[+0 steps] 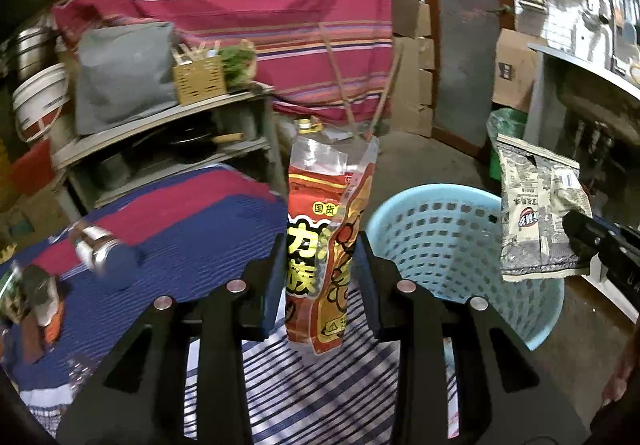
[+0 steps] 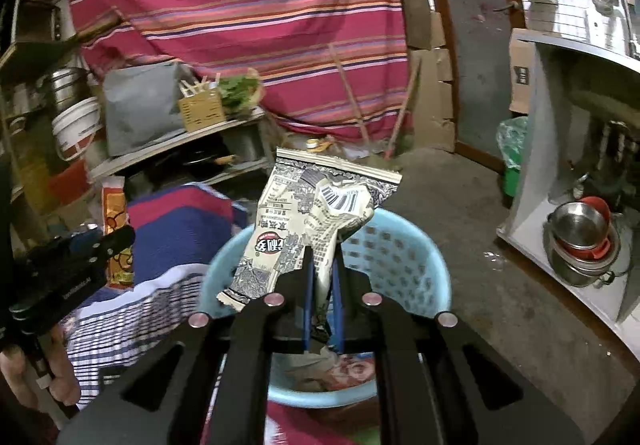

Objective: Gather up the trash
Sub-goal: 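Carry the orange bag with the left tool while the right tool carries the white packet over the basket, then open the left tool over the basket while the right tool releases the white packet into it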

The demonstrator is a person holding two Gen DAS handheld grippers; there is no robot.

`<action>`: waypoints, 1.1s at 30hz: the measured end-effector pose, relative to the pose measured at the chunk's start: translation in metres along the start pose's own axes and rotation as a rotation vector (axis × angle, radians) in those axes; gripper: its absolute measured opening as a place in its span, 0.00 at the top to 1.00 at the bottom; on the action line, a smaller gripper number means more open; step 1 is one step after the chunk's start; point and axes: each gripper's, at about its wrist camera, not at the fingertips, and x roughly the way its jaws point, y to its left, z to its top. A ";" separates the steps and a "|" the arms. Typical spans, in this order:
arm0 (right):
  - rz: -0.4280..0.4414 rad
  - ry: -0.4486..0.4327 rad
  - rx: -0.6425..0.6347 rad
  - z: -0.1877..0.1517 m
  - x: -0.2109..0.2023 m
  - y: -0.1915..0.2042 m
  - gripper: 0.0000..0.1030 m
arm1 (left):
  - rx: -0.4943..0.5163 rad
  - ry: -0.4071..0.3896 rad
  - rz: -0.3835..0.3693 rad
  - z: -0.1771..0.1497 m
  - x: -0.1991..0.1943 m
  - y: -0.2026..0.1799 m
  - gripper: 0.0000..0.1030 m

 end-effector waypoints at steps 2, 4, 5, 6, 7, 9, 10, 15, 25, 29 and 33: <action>-0.013 0.000 0.007 0.001 0.002 -0.008 0.92 | 0.014 0.003 -0.024 0.005 0.011 -0.016 0.68; -0.024 0.004 0.013 0.001 0.006 -0.016 0.92 | 0.028 0.005 -0.044 0.009 0.019 -0.030 0.68; -0.028 0.005 0.016 0.001 0.007 -0.019 0.92 | 0.033 0.005 -0.050 0.010 0.022 -0.035 0.68; -0.030 0.006 0.019 0.001 0.008 -0.022 0.92 | 0.038 0.005 -0.058 0.011 0.026 -0.043 0.68; -0.031 0.006 0.020 0.001 0.009 -0.023 0.92 | 0.040 0.006 -0.063 0.013 0.029 -0.048 0.68; -0.035 0.009 0.021 0.001 0.012 -0.027 0.92 | 0.038 0.012 -0.077 0.015 0.035 -0.054 0.68; -0.037 0.009 0.021 0.001 0.013 -0.029 0.92 | 0.036 0.017 -0.085 0.017 0.040 -0.059 0.68; -0.049 0.011 0.040 0.002 0.017 -0.038 0.92 | 0.023 0.026 -0.110 0.022 0.050 -0.069 0.68; -0.047 0.014 0.038 0.004 0.019 -0.038 0.92 | 0.010 0.049 -0.142 0.032 0.061 -0.076 0.65; -0.045 0.025 0.034 0.003 0.021 -0.036 0.92 | -0.013 0.021 -0.124 0.036 0.054 -0.069 0.42; -0.041 0.036 0.028 0.001 0.025 -0.032 0.92 | -0.029 -0.005 -0.101 0.039 0.046 -0.058 0.32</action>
